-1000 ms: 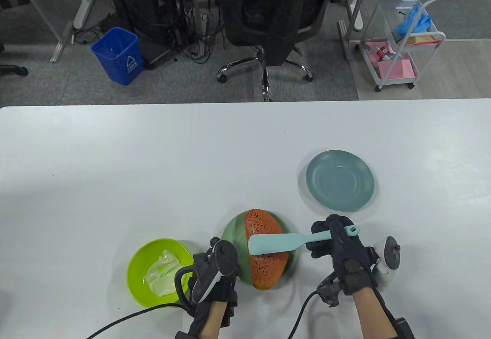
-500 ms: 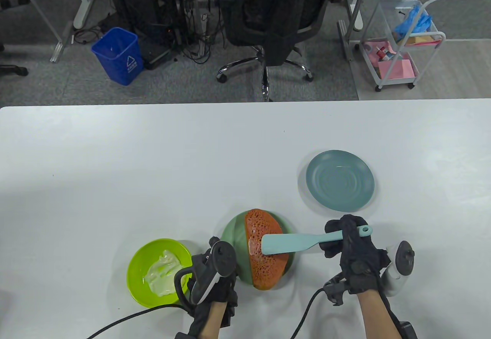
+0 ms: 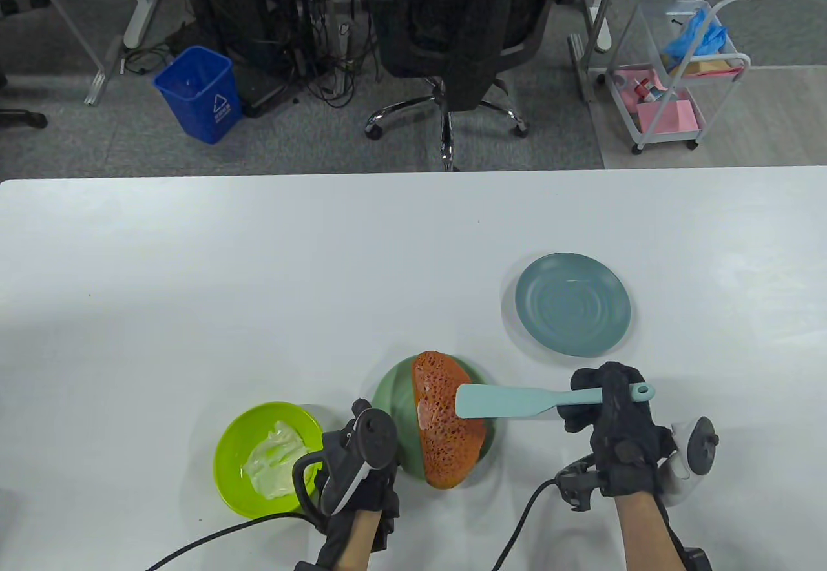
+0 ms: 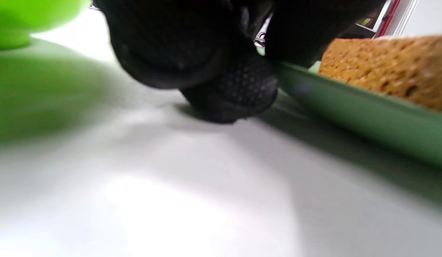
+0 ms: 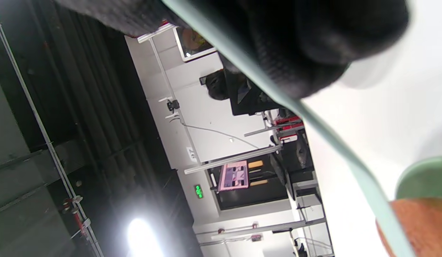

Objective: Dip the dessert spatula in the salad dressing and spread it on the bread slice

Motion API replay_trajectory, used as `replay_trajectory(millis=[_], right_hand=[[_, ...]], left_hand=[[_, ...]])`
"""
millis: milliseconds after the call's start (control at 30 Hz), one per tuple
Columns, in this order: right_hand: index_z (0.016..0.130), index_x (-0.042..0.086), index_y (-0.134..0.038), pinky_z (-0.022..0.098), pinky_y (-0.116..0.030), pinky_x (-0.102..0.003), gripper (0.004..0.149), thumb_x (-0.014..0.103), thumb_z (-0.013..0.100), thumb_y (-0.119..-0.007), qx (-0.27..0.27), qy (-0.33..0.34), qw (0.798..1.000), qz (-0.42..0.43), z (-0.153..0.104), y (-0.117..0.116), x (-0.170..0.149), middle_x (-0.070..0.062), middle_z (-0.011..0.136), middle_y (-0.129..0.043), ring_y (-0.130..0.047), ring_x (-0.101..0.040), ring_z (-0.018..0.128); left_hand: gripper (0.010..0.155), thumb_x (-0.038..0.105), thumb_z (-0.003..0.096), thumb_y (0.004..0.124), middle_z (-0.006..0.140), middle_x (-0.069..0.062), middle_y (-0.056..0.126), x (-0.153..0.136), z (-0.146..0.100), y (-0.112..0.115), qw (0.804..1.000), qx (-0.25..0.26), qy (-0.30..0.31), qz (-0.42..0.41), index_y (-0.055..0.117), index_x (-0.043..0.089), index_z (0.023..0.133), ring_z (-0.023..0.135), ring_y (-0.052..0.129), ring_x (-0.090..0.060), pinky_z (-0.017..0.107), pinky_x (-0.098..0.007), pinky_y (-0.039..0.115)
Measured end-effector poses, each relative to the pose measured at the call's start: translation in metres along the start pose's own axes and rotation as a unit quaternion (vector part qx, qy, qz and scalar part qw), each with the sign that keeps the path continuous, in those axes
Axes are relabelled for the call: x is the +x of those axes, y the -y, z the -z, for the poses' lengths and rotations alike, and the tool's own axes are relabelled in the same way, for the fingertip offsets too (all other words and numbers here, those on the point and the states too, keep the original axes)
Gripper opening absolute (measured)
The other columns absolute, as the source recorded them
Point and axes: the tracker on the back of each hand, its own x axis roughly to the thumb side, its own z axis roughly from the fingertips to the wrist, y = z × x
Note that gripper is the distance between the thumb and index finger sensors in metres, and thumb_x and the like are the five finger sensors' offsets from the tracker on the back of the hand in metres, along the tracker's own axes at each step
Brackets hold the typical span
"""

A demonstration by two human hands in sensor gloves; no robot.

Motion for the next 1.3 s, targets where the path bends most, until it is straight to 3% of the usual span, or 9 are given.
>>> replay_trajectory(millis=[200,467,800,1133,1300], right_hand=[[0.093,0.015,-0.056,0.029,-0.089,-0.044,0.042,0.043,0.063,-0.071,0.058,-0.024,0.998,-0.010,-0.001,-0.014,-0.007,-0.024,0.085,-0.071,-0.094,-0.049,0.048],[0.093,0.014,-0.055,0.032,-0.089,-0.046,0.043,0.040,0.064,-0.071,0.081,-0.047,0.995,-0.036,-0.004,-0.028,-0.013,-0.026,0.086,-0.069,-0.094,-0.051,0.051],[0.093,0.016,-0.054,0.032,-0.083,-0.048,0.040,0.039,0.064,-0.070,0.044,-0.032,0.996,-0.074,-0.008,-0.024,0.001,-0.024,0.086,-0.068,-0.090,-0.051,0.051],[0.093,0.018,-0.054,0.030,-0.081,-0.047,0.039,0.040,0.065,-0.068,-0.028,-0.015,0.997,-0.075,-0.008,0.004,0.016,-0.022,0.086,-0.068,-0.088,-0.050,0.049],[0.093,0.018,-0.053,0.031,-0.080,-0.047,0.039,0.040,0.065,-0.068,-0.035,-0.022,0.997,-0.064,-0.008,0.012,0.015,-0.021,0.087,-0.067,-0.088,-0.050,0.050]], left_hand=[[0.059,0.037,0.0615,0.082,0.072,-0.010,0.098,0.000,0.000,0.000,1.000,0.004,0.003,0.003,0.071,-0.001,0.106,0.038,0.110,-0.012,0.028,-0.026,0.097],[0.058,0.036,0.0617,0.082,0.072,-0.010,0.097,0.000,0.000,0.000,1.000,0.003,0.005,0.003,0.071,0.000,0.106,0.038,0.110,-0.013,0.028,-0.026,0.097],[0.058,0.036,0.0616,0.082,0.072,-0.010,0.097,0.000,-0.001,0.001,1.000,0.002,0.005,0.000,0.071,0.000,0.106,0.039,0.110,-0.013,0.028,-0.026,0.097],[0.058,0.036,0.0617,0.082,0.072,-0.010,0.097,0.000,-0.001,0.001,1.000,0.003,0.005,0.000,0.071,0.000,0.106,0.039,0.110,-0.013,0.028,-0.026,0.097],[0.058,0.036,0.0617,0.082,0.072,-0.010,0.097,0.000,-0.001,0.001,1.000,0.003,0.005,0.000,0.071,0.000,0.106,0.039,0.110,-0.013,0.028,-0.026,0.097]])
